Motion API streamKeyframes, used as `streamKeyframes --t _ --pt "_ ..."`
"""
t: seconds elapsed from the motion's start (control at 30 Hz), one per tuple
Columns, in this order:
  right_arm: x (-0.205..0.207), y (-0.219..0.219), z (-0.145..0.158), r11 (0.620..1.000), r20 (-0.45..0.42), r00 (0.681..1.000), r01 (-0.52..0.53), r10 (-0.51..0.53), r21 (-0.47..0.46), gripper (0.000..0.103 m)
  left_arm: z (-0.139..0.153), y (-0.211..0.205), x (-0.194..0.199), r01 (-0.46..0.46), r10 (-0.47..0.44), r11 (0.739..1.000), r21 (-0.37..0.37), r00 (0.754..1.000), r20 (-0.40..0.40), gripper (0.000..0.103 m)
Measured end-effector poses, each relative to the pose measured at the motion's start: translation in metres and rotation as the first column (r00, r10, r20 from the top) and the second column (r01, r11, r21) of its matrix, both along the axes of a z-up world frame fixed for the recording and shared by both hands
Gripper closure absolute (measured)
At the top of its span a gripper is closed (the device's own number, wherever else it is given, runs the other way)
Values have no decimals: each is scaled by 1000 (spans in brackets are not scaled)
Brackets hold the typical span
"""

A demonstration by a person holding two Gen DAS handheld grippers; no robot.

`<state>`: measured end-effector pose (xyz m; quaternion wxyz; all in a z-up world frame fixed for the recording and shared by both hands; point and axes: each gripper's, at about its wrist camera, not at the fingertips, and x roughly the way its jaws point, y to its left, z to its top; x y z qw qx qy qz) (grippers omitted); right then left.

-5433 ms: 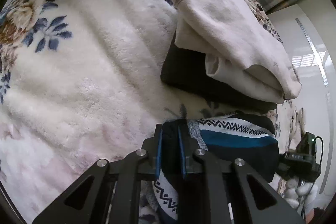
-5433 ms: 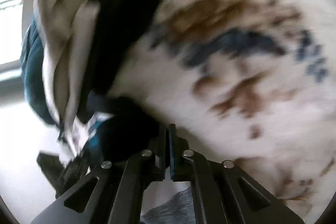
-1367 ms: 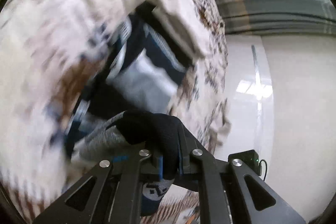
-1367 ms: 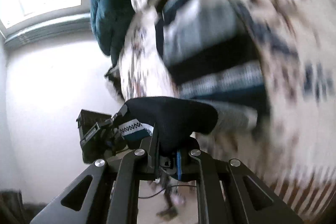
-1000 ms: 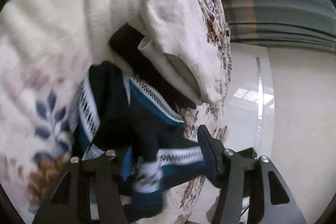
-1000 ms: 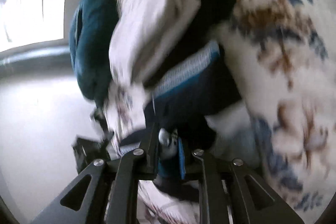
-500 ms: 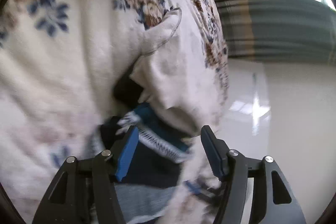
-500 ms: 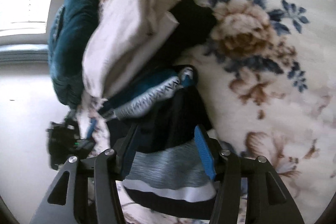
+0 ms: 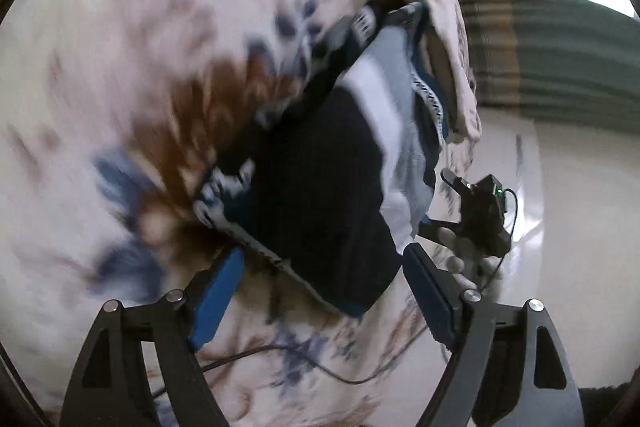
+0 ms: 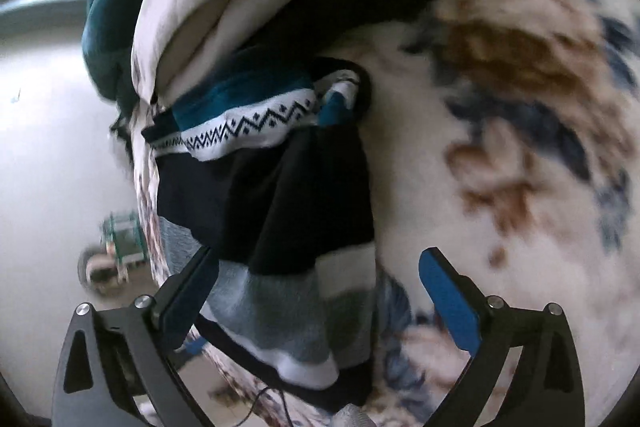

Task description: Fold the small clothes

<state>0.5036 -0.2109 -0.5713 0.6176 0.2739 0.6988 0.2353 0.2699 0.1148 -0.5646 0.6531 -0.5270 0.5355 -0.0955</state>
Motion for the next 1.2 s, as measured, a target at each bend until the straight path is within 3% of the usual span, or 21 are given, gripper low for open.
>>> streamKeyframes --t 0.13,0.3,0.33,0.37,0.4,0.47,0.6,0.7,0.77,0.83,0.9,0.97,1.0,1.03,1.1,1.17,1.2 --pt "27 22 -30 992 -27 994 -105 107 68 1 -31 -17 27 -73 73 997 -21 997 -6 22" --pt "51 40 -58 985 -53 995 -80 89 151 0 -45 -10 43 -264 264 964 -41 965 -13 21" --pt "53 42 -59 983 -51 996 -66 75 174 0 -41 -10 43 -285 285 958 -25 958 0 27" --pt "55 43 -60 979 -41 997 -51 60 196 6 -37 -9 43 -300 300 954 -11 954 12 47" --pt "55 43 -60 978 -34 998 -42 50 206 36 -32 -8 42 -302 302 953 5 953 23 56" --pt "50 47 -61 974 -36 998 -43 52 223 74 -18 -1 46 -293 292 956 24 956 41 67" --pt "27 39 -40 978 28 999 15 -22 206 85 8 17 58 -221 220 975 6 973 70 67" --pt "-16 19 -18 968 19 988 143 -150 206 86 28 28 77 -81 78 996 30 993 86 67" --pt "-63 2 -10 948 -38 970 241 -239 209 86 39 31 88 29 -35 997 69 996 85 67" --pt "-112 -9 -2 937 -66 954 299 -292 178 86 39 26 91 136 -142 987 90 988 64 67" --pt "-174 -11 2 932 -100 940 338 -327 131 86 24 17 84 268 -271 957 110 962 11 65" --pt "-219 -8 -3 929 -129 929 359 -347 85 86 6 5 75 357 -354 921 155 934 -46 54" --pt "-233 -4 -9 932 -136 928 356 -346 60 84 -3 3 67 367 -360 916 160 930 -70 49" --pt "-246 -2 -21 935 -155 926 353 -345 31 81 -7 5 63 360 -353 920 157 933 -73 37" --pt "-253 -6 -36 933 -181 917 359 -354 -10 56 -9 8 57 317 -311 937 144 948 -64 34" --pt "-255 -13 -43 936 -235 909 351 -344 -14 36 2 13 48 268 -265 945 187 963 -42 34" --pt "-254 -23 -42 936 -250 906 351 -343 -12 32 9 14 41 252 -253 943 219 967 -26 34"
